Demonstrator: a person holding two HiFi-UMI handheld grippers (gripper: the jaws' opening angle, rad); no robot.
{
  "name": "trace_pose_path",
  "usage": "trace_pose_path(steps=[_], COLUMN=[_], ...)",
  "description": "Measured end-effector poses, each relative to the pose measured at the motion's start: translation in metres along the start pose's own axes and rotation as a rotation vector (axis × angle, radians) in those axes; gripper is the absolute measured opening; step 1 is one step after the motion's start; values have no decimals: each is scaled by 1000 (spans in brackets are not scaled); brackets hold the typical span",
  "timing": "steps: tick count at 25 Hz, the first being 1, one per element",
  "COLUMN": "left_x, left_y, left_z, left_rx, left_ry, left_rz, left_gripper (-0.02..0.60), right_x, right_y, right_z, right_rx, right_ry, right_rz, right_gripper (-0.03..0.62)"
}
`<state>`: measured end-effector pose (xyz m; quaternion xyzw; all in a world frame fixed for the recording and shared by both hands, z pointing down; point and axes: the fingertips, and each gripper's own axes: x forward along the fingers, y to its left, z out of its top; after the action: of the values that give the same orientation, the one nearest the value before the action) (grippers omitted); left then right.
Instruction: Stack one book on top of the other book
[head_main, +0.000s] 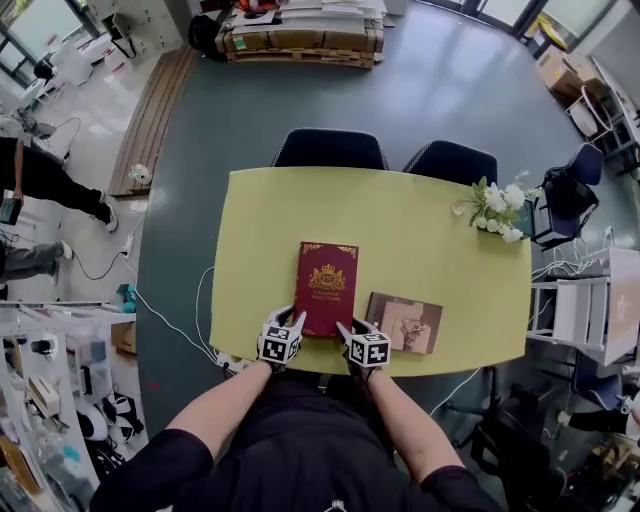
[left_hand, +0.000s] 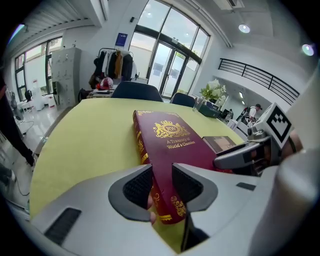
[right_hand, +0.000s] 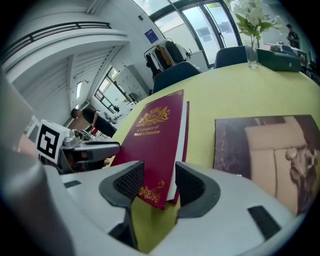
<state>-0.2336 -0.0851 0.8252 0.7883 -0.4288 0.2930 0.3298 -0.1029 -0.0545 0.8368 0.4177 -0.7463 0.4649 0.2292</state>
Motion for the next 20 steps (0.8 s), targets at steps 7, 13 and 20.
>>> trace_pose_path(steps=[7,13,20], left_x=[-32,-22,48], left_y=[2,-67,-176], left_z=[24,85,116], left_rx=[67,388,700], left_ry=[-68,-111,38], left_rz=[43,-136,-415], left_gripper=[126,126,126], right_x=[-40,-105,-143], right_y=[-20,-67,-115], right_z=[12,22,-20], right_rx=[75,349,581], right_ry=[-83,-276,-340], right_rz=[-78,-157,-250], right_gripper=[190,190,190])
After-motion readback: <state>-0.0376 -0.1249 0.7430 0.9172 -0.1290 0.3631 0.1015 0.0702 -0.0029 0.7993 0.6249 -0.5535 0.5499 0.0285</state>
